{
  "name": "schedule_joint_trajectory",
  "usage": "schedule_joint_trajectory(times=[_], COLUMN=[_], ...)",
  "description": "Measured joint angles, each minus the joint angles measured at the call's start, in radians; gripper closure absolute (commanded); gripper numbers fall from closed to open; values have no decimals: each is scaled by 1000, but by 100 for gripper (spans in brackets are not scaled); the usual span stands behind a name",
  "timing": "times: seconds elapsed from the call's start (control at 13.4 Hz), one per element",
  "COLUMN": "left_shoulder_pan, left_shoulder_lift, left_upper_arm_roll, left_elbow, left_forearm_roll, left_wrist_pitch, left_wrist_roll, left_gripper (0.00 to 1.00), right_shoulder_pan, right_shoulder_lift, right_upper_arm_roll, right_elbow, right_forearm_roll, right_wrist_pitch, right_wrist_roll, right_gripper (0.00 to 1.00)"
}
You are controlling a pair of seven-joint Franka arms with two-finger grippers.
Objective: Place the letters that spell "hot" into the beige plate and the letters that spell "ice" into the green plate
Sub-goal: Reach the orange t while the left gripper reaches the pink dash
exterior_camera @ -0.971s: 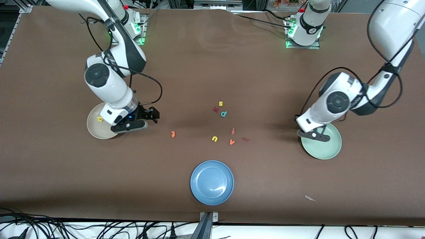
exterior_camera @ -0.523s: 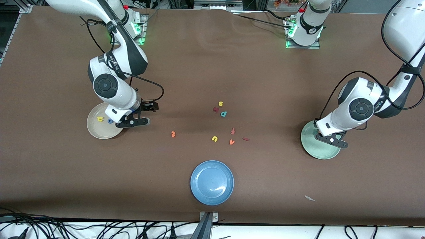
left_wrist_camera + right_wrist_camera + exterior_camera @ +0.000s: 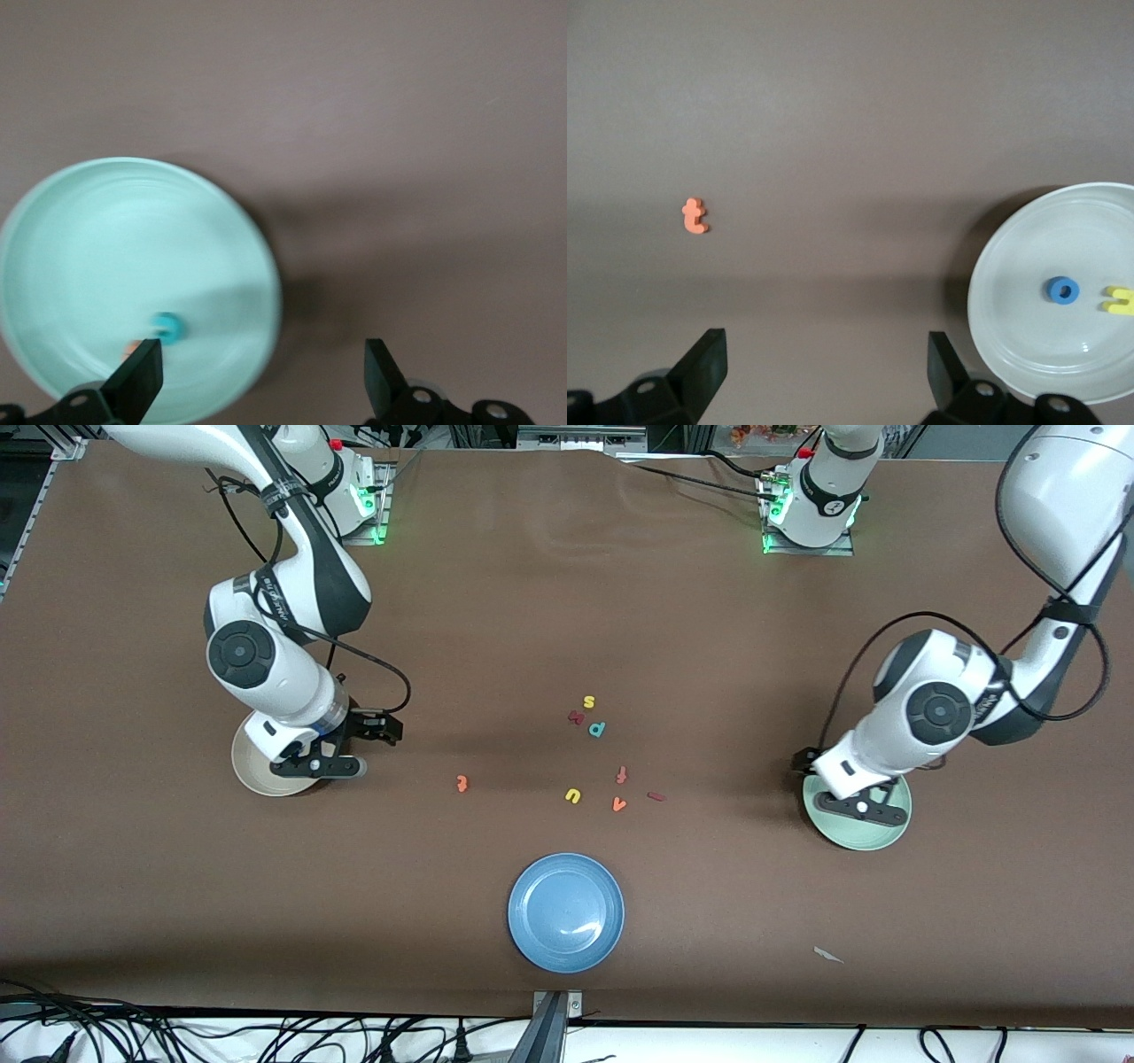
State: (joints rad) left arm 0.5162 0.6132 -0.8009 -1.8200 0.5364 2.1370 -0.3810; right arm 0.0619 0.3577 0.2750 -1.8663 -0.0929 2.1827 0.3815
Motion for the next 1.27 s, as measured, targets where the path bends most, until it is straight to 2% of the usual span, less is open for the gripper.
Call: schedule_joint_trajectory(times=[0.22, 0.37, 0.6, 0.82, 0.97, 1.12, 1.27], left_shoulder_pan=[-114, -188, -270, -303, -350, -448, -546], left_shoulder_lift=[9, 30, 72, 98, 107, 127, 169], left_upper_arm_roll=[1, 2, 5, 11, 61, 145, 215], left_elbow=[27, 51, 97, 110, 125, 183, 274], left_forearm_roll=[-37, -39, -39, -39, -39, -39, -39], left_wrist_pitch=[0, 0, 0, 0, 2, 5, 5], left_wrist_roll=[-286, -504, -734, -885, -970, -1053, -1118], left_gripper=[0, 0, 0, 0, 0, 0, 0], right_shoulder_pan=[21, 55, 116, 154, 153, 153, 153], right_shoulder_lift=[5, 33, 96, 172, 228, 277, 298], right_upper_arm_roll=[7, 10, 11, 11, 7, 2, 2], right_elbow=[1, 4, 30, 81, 101, 106, 109], right_forearm_roll=[17, 22, 20, -51, -81, -89, -94], right_wrist_pitch=[30, 86, 169, 209, 260, 311, 320], right_wrist_roll=[20, 73, 110, 121, 131, 144, 180], right_gripper=[0, 0, 0, 1, 1, 1, 18])
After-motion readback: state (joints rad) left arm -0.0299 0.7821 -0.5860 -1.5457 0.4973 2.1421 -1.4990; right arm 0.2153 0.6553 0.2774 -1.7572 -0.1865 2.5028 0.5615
